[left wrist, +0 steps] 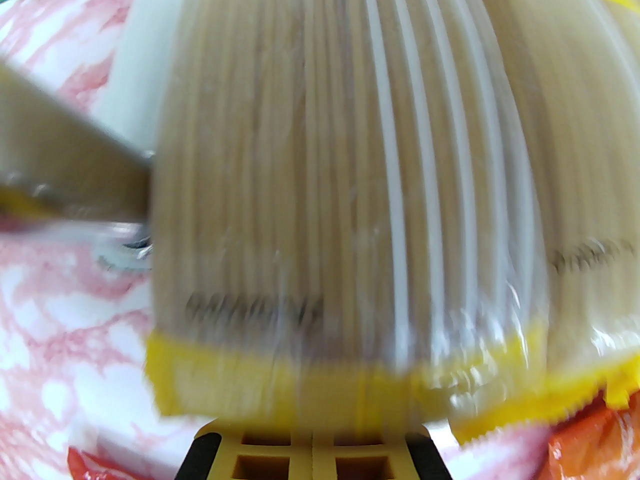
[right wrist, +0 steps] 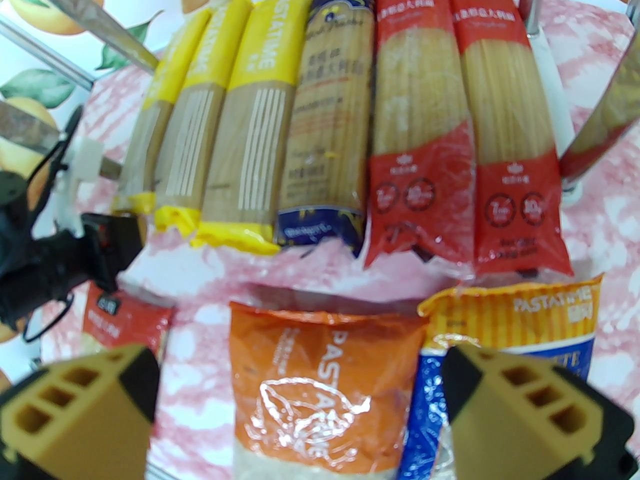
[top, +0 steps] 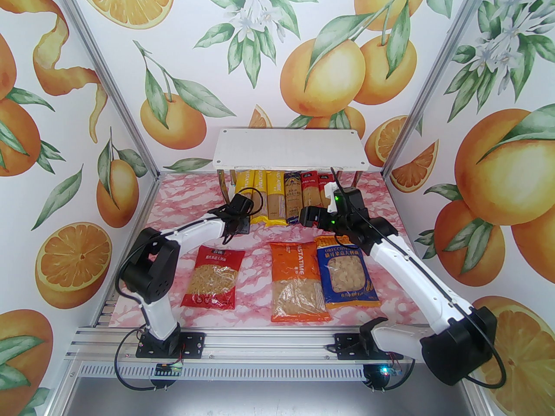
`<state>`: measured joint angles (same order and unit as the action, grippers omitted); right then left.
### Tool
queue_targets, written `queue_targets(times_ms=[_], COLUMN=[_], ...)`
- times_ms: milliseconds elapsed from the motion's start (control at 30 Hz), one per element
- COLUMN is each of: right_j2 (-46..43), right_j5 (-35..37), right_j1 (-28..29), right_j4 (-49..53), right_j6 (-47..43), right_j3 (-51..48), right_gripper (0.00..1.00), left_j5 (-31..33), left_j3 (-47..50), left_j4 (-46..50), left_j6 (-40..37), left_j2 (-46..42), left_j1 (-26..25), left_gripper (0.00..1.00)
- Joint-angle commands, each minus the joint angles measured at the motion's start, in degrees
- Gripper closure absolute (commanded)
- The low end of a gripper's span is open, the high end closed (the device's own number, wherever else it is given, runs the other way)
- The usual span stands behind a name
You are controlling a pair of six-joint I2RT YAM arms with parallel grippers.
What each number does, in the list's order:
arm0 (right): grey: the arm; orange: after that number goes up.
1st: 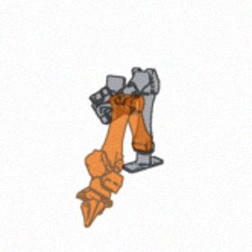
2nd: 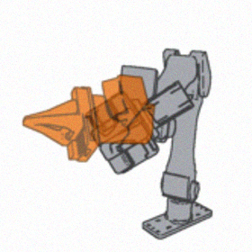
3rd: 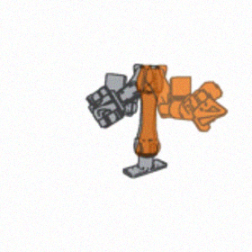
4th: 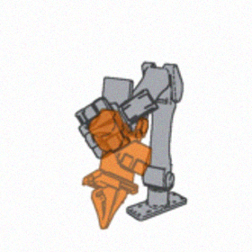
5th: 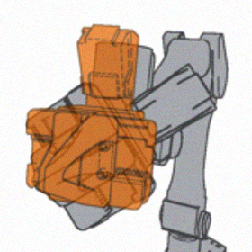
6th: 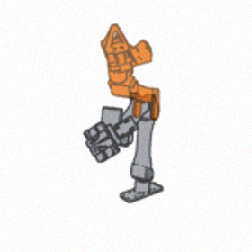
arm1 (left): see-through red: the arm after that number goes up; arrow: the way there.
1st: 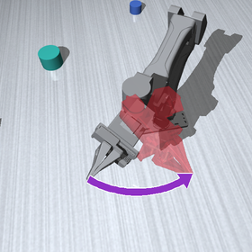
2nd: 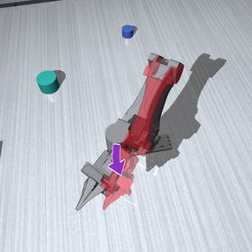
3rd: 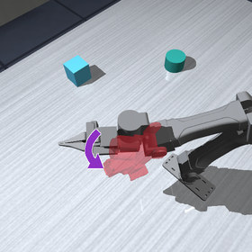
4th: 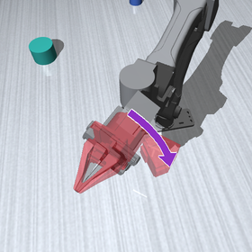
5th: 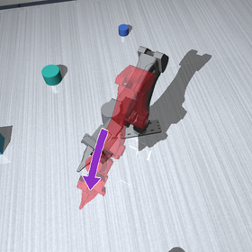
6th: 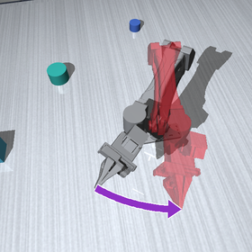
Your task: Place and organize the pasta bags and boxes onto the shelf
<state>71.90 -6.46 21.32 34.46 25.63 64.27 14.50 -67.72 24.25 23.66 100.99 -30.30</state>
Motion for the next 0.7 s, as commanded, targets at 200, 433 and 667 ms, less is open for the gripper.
queue_targets(times_ms=[200,433,667], right_j2=[0.87,0.64,-0.33], right_j5=[0.13,0.31,1.01], right_j1=[0.98,1.24,1.26], right_j4=[-0.92,-0.52,-0.05], right_j6=[1.00,0.92,0.83], right_j3=[-0.11,0.15,-0.11], right_gripper=[0.02,0.04,0.04], left_j5=[-0.75,1.06,2.53], left_j3=[1.67,-1.78,-3.33], left_j4=[-8.83,-12.91,-17.42], left_j6=[-2.62,-5.24,-6.06], left_j2=[-11.28,-5.23,-0.68], left_j1=[-0.41,-0.37,-0.32], left_gripper=[1.00,1.00,1.00])
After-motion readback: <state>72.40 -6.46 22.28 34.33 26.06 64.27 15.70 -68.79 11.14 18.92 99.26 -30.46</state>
